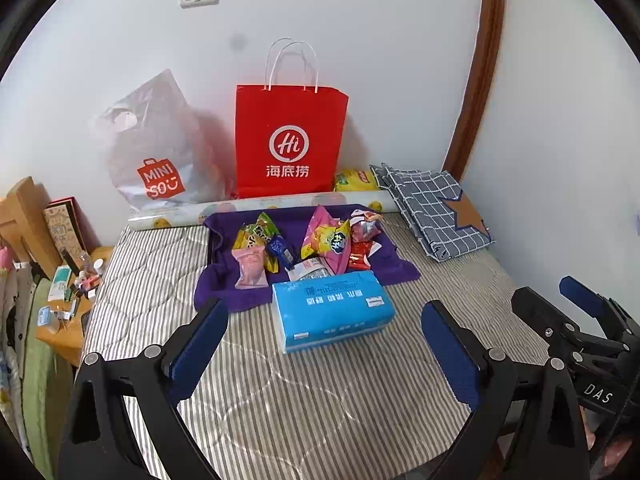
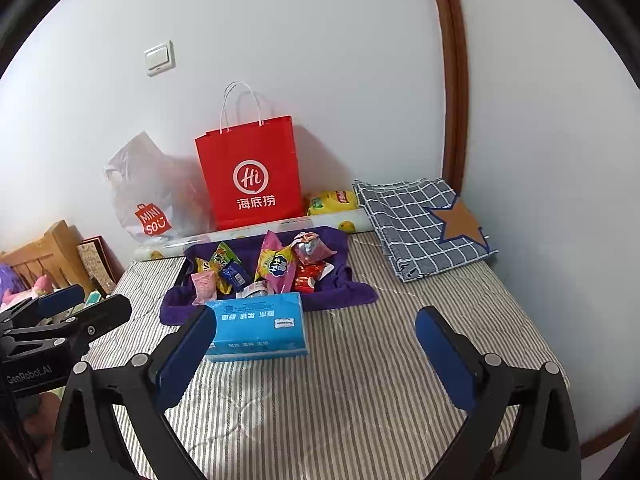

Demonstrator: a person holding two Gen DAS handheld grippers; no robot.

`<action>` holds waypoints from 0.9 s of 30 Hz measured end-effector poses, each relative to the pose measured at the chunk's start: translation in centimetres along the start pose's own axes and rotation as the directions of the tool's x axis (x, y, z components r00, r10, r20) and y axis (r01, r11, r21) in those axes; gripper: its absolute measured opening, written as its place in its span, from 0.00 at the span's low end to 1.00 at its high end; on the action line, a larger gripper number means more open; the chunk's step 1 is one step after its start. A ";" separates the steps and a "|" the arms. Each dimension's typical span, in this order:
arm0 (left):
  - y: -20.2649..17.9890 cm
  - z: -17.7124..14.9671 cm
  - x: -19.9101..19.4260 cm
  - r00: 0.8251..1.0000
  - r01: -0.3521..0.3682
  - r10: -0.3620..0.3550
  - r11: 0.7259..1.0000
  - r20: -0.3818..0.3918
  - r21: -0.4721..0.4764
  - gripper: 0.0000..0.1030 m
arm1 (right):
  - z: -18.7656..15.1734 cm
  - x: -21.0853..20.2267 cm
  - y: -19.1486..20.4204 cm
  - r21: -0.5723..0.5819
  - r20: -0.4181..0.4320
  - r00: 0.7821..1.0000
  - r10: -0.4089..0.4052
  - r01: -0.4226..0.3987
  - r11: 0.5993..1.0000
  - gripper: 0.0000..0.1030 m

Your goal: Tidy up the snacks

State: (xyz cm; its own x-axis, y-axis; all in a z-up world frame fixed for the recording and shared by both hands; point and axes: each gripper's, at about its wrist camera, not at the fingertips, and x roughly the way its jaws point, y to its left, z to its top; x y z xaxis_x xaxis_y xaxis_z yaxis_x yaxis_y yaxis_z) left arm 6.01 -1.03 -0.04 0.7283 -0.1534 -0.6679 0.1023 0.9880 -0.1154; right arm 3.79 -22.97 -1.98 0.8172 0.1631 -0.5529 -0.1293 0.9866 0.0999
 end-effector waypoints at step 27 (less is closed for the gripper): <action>-1.1 -0.8 -2.6 0.998 -0.049 0.049 0.999 0.030 0.019 0.94 | -0.7 -3.0 -0.9 0.022 0.022 0.999 -0.023 0.023 0.999 0.99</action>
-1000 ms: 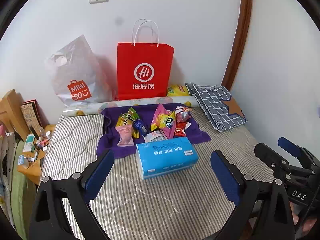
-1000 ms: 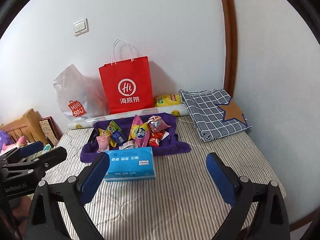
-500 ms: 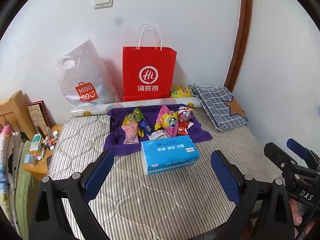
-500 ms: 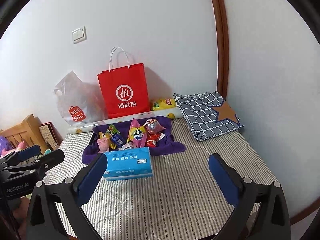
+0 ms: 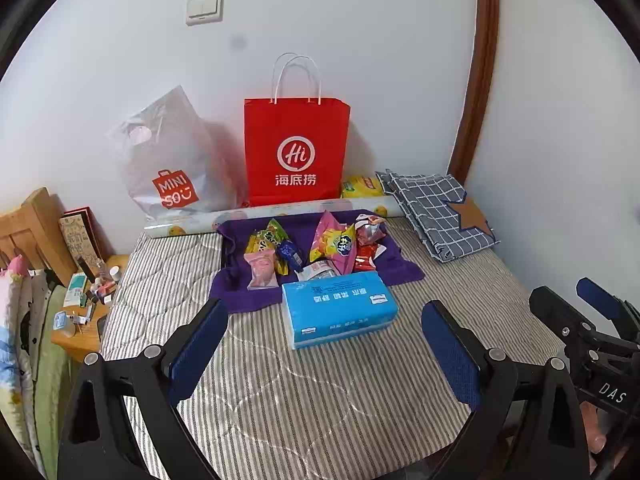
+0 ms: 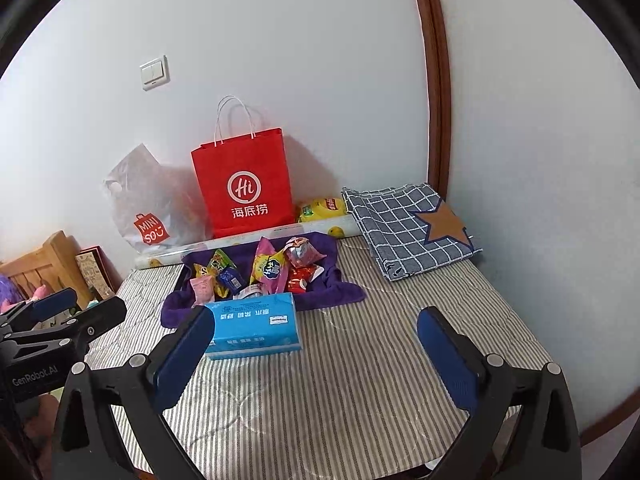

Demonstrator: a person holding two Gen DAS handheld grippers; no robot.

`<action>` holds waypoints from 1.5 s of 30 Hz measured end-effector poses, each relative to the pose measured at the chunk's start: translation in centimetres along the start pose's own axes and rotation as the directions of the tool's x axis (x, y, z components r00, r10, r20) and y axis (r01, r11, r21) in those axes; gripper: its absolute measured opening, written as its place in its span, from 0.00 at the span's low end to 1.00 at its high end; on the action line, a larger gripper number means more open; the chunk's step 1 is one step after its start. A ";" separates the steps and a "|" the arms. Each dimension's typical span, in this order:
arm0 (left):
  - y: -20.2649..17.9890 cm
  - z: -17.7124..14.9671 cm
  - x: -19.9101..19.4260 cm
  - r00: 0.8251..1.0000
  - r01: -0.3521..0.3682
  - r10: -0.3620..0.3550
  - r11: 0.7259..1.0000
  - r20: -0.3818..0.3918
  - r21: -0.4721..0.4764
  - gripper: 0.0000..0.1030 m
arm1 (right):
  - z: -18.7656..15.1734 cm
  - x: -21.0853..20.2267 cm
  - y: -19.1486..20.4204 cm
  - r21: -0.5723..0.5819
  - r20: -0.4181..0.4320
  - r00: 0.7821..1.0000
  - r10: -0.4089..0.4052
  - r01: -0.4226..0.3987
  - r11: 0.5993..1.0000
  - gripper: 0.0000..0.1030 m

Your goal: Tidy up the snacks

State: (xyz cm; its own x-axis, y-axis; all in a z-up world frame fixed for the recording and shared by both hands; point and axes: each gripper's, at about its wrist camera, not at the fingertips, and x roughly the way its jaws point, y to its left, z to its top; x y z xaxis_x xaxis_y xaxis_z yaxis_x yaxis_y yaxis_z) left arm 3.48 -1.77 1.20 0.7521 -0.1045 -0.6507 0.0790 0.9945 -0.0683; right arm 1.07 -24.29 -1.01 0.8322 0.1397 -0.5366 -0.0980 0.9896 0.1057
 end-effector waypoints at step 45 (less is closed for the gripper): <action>0.2 -0.8 -0.9 1.000 -0.014 0.014 1.000 0.006 0.001 0.94 | -0.9 -1.3 0.6 -0.002 0.017 1.000 -0.006 0.006 1.000 0.99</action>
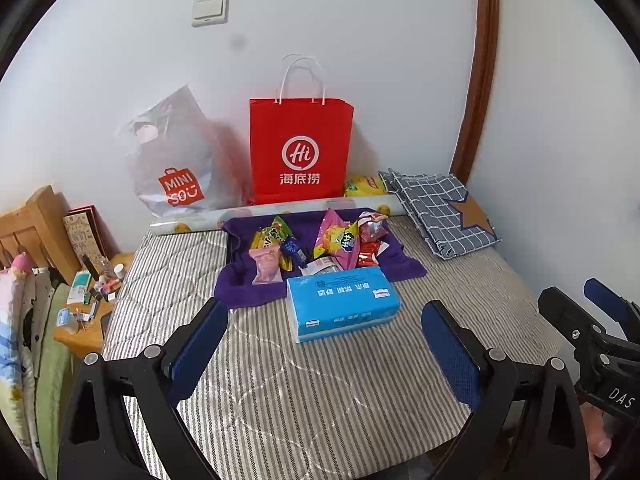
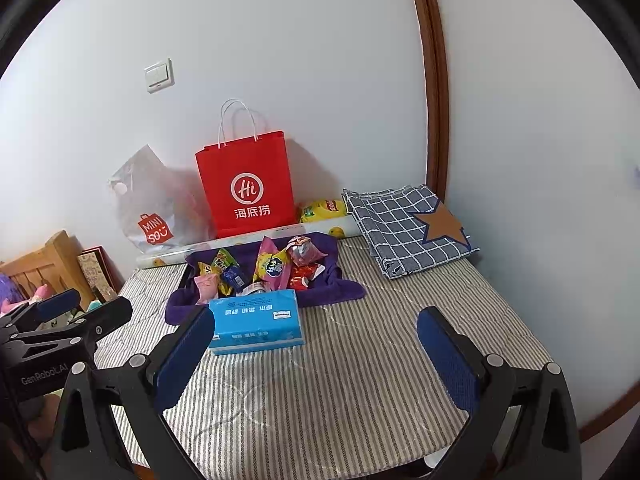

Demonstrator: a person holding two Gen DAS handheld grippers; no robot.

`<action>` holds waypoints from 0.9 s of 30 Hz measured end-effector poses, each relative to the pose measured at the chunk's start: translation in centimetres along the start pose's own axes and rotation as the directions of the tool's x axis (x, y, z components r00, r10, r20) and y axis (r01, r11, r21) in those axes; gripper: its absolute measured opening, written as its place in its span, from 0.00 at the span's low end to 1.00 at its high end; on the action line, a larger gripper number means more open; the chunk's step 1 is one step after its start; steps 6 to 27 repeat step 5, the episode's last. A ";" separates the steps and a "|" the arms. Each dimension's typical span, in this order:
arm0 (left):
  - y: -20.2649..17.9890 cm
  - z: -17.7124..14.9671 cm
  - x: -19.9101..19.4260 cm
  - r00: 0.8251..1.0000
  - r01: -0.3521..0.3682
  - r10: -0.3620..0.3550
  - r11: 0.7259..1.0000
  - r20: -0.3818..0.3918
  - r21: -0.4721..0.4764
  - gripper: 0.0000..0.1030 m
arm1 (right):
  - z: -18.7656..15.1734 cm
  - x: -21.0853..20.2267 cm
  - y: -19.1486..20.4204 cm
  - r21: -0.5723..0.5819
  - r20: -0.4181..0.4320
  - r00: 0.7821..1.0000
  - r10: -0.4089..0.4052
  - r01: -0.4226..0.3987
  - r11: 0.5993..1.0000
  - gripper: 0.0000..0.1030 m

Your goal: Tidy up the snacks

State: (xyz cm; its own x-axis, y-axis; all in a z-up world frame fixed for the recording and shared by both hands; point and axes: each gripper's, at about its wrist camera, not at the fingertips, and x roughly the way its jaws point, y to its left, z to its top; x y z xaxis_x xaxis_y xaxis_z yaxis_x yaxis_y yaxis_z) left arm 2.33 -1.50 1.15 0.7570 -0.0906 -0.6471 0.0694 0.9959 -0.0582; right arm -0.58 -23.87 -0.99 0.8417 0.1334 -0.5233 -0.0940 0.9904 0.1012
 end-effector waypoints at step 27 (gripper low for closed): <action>0.1 0.1 0.1 1.000 -0.008 0.008 1.000 0.004 -0.005 0.94 | 0.1 0.0 0.0 0.000 0.002 1.000 -0.002 0.002 1.000 0.99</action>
